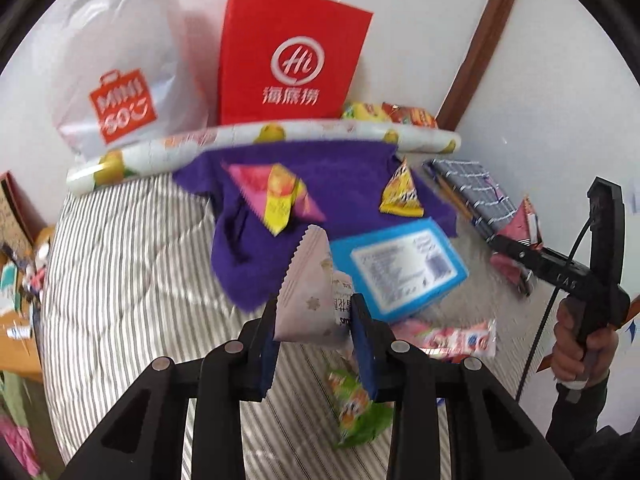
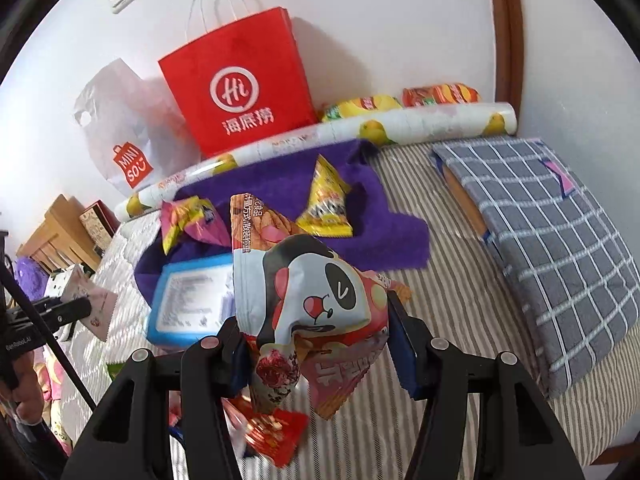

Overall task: Organize snacks
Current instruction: 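Carry the pale pink bag and panda bag over the purple towel with both grippers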

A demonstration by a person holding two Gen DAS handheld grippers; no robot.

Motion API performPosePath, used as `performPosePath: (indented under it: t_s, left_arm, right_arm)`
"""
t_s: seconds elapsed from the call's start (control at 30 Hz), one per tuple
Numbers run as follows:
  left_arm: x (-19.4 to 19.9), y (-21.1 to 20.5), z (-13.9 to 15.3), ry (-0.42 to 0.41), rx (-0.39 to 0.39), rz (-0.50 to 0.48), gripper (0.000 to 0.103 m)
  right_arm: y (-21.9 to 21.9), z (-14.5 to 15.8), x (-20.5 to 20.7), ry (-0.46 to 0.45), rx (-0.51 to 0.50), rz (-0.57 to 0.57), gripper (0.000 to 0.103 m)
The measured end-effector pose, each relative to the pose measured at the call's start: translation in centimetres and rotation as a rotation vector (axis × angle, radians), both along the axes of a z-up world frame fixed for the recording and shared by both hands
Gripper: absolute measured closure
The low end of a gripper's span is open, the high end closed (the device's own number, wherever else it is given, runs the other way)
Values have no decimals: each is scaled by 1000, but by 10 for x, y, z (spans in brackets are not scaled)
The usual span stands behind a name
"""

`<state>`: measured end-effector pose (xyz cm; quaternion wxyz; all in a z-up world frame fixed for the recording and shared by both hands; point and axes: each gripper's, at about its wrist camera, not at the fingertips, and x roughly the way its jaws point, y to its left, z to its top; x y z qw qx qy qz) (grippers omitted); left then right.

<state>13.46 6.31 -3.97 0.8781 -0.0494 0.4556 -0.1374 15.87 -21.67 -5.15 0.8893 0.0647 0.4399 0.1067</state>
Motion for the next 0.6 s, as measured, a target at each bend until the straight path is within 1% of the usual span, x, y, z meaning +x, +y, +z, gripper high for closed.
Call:
performPosePath:
  t_s: [0.37,0.47,0.6]
  left_arm:
    - [36,-26,42,-62,0,-68,72]
    - [48,-31,49,-70,-2,-75,72]
    - [62,-35,52,-65,-8,-76,72]
  right_arm:
    - [31,24,35,-58,-1,41,47]
    - [38,27,46,-67,0,45,47]
    - [45,32,61,-81,4,51,47]
